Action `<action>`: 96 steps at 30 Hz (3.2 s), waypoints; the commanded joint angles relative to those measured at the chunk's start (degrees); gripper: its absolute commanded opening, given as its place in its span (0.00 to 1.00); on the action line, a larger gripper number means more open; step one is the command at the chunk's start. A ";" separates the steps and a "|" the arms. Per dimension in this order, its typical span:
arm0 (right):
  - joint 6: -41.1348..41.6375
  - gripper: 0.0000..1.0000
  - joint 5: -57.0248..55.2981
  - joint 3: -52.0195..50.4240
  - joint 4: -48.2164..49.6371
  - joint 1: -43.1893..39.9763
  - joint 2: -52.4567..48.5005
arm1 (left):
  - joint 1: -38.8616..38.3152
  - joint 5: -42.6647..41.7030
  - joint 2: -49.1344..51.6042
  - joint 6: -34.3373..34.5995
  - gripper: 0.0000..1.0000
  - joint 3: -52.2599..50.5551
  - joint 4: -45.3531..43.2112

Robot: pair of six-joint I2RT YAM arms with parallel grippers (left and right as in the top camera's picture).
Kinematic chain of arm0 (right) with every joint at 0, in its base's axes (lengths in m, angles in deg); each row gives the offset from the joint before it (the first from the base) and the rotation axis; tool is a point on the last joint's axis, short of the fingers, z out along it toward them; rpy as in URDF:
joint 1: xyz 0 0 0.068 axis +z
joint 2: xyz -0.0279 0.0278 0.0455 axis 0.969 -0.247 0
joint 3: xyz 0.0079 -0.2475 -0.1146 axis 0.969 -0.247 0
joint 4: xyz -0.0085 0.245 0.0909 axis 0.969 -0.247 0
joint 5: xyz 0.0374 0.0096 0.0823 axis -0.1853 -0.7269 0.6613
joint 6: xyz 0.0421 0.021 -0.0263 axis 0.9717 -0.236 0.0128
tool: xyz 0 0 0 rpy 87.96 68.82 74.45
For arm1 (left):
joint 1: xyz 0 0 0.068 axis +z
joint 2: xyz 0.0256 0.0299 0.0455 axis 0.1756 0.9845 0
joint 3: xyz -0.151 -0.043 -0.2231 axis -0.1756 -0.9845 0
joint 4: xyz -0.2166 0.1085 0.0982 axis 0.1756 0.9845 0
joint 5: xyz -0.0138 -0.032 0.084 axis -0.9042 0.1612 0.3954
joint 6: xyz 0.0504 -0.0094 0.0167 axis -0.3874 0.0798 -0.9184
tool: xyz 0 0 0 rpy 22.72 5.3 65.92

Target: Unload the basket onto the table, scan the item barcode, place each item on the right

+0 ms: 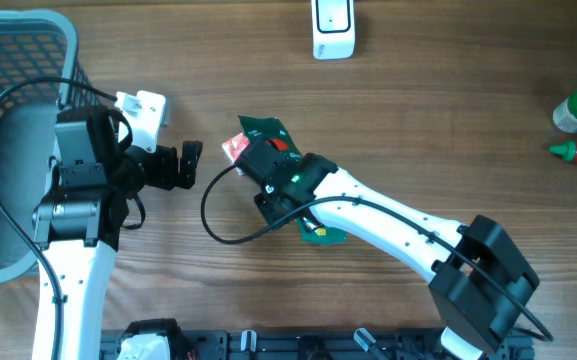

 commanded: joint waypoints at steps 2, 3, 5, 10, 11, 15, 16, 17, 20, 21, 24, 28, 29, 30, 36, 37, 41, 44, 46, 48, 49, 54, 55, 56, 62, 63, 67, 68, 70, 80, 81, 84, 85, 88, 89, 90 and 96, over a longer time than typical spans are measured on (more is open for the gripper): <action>2.40 0.04 1.31 0.22 -0.44 -2.23 0.90 | 0.31 -1.07 0.07 0.50 1.00 -0.37 -0.11; 2.38 0.04 1.97 0.22 -0.35 -2.80 1.36 | 0.31 -1.07 0.07 0.50 1.00 -0.37 -0.13; 2.36 0.04 5.79 0.22 0.76 -4.44 2.80 | 0.31 -1.07 0.07 0.50 1.00 -0.37 -0.13; 0.44 0.04 17.68 0.22 3.98 -8.17 4.57 | 0.31 -1.09 0.07 0.50 1.00 -0.37 -0.11; 0.42 0.04 18.64 0.22 3.96 -8.63 4.57 | 0.31 -1.07 0.07 0.52 1.00 -0.37 -0.13; -1.40 0.04 19.80 0.22 3.04 -9.01 4.57 | 0.31 -1.07 0.07 0.50 1.00 -0.37 -0.13; -1.86 0.04 19.93 0.22 3.04 -9.01 4.57 | 0.31 -1.07 0.07 0.50 1.00 -0.37 -0.11; -1.97 0.04 20.37 0.22 3.04 -9.01 4.57 | 0.31 -1.07 0.07 0.50 0.99 -0.37 -0.13; -2.34 0.04 24.00 0.22 3.08 -9.29 4.57 | 0.31 -1.07 0.07 0.50 1.00 -0.37 -0.13; -2.38 0.04 25.55 0.22 3.10 -9.53 4.57 | 0.31 -1.07 0.07 0.50 1.00 -0.37 -0.13; -3.45 0.04 29.24 0.22 2.71 -10.75 4.57 | 0.31 -1.07 0.07 0.52 1.00 -0.37 -0.13; -6.51 0.05 35.47 0.22 1.64 -12.66 4.57 | 0.20 -2.69 0.11 2.38 1.00 -0.37 -3.06; -7.41 0.04 38.34 0.22 1.33 -13.66 4.57 | 0.20 -4.15 0.11 3.89 1.00 -0.37 -3.21; -7.52 0.04 39.52 0.22 1.27 -14.12 4.57 | 0.20 -4.13 0.11 4.63 1.00 -0.37 -3.17; -9.73 0.04 45.64 0.22 -0.96 -17.35 4.57 | 0.20 -7.52 0.11 4.59 1.00 -0.37 -3.67; -10.71 0.04 46.82 0.22 -1.60 -18.16 4.57 | 0.20 -8.39 0.11 4.57 1.00 -0.37 -3.91; -11.30 0.04 48.46 0.22 -1.88 -19.37 4.57 | 0.20 -8.76 0.11 4.61 1.00 -0.37 -4.26; -11.15 0.04 46.64 0.22 -2.34 -19.80 4.57 | 0.20 -14.80 0.22 4.68 1.00 -0.37 -3.58; -11.10 0.04 45.77 0.22 -2.93 -20.37 4.57 | 0.20 -16.57 0.70 6.36 1.00 -0.37 -3.41; -11.15 0.04 45.64 0.22 -4.15 -21.62 4.57 | 0.20 -15.78 2.56 9.01 1.00 -0.37 -3.48; -11.17 0.04 45.64 0.22 -4.79 -22.29 4.57 | 0.20 -15.30 3.89 10.51 1.00 -0.37 -3.48; -11.21 0.04 44.52 0.22 -7.45 -26.05 4.57 | 0.20 -15.02 13.99 22.49 1.00 -0.37 -3.17; -11.23 0.04 44.11 0.22 -8.04 -26.77 4.57 | 0.13 -15.63 16.22 24.35 1.00 -0.37 -2.69; -11.26 0.04 43.78 0.20 -8.50 -27.32 4.57 | 0.09 -16.98 18.45 25.44 1.00 -0.37 -1.90; -11.39 0.04 41.29 0.20 -9.99 -30.12 4.55 | -0.55 -32.44 31.08 25.62 0.94 -0.44 -3.34; -11.39 0.04 40.83 0.20 -9.86 -30.16 4.55 | -0.79 -33.27 32.57 26.40 0.91 -0.44 -4.02; -11.41 0.04 38.95 0.04 -10.08 -30.16 4.55 | -2.23 -33.22 37.07 28.33 0.88 -0.52 -2.86; -11.37 0.04 38.97 -0.15 -9.92 -30.16 4.55 | -2.73 -33.22 37.88 28.35 0.91 -0.87 -2.93; -11.39 0.04 38.86 -0.68 -9.57 -30.16 4.55 | -3.87 -33.22 38.77 28.59 0.94 -2.14 -4.20; -11.32 0.04 37.48 -0.81 -9.64 -30.16 4.44 | -6.69 -33.16 40.68 40.24 0.91 -10.73 -23.34; -11.32 0.04 37.46 -0.81 -9.64 -30.16 4.44 | -6.69 -33.11 40.76 40.61 0.89 -11.47 -25.24; -11.34 0.04 37.48 -0.81 -9.81 -30.16 4.44 | -6.69 -32.98 40.83 41.11 0.72 -12.15 -27.78; -11.32 0.04 37.48 -0.81 -9.84 -30.16 4.44 | -6.69 -33.00 40.83 41.72 0.66 -12.15 -28.50; -11.23 0.04 37.46 -0.81 -9.94 -30.16 4.44 | -7.45 -33.03 40.83 43.43 0.55 -12.15 -32.26; -11.21 0.04 37.48 -0.81 -9.99 -30.16 4.44 | -7.96 -33.03 40.83 43.67 0.52 -12.15 -33.20; -11.19 0.04 37.48 -0.81 -10.08 -30.16 4.44 | -8.61 -33.00 40.83 43.85 0.48 -12.15 -33.86; -11.19 0.04 37.48 -0.81 -10.43 -30.16 4.44 | -13.27 -32.54 40.83 43.87 0.26 -12.35 -36.26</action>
